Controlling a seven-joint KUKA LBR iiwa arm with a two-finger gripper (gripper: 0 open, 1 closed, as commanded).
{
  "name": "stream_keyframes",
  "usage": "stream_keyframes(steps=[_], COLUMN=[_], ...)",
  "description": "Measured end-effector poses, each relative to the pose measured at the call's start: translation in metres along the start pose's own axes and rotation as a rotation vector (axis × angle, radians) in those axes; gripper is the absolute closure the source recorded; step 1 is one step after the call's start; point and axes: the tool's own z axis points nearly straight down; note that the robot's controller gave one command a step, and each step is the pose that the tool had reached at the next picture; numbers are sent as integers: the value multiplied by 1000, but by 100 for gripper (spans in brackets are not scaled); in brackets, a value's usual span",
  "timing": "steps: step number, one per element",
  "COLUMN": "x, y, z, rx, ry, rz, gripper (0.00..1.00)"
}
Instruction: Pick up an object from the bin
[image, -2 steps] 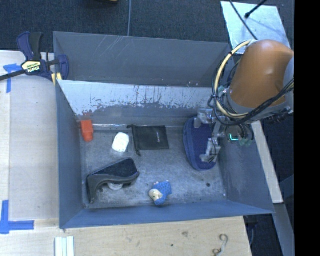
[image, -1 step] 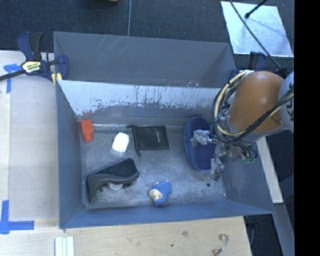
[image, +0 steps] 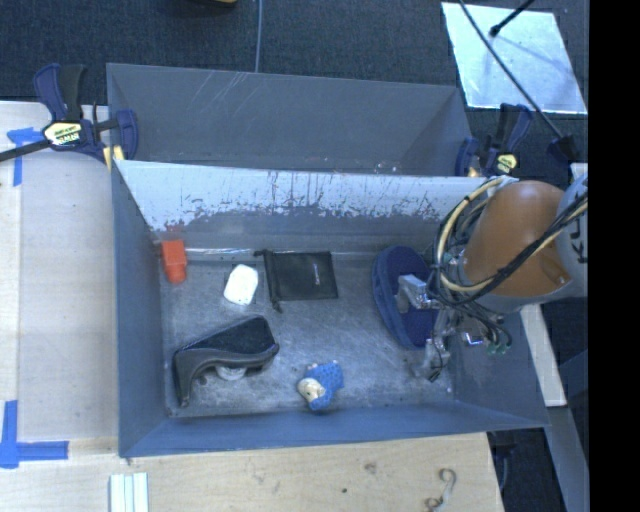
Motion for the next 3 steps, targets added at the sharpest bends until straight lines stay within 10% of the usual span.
stream_keyframes(steps=[1,2,3], x=[-24,-26,3], y=[-45,-44,-39], z=[0,-3,-104], rx=[-11,-8,3], ry=[9,0,1], rz=[3,0,-241], gripper=[0,100,100])
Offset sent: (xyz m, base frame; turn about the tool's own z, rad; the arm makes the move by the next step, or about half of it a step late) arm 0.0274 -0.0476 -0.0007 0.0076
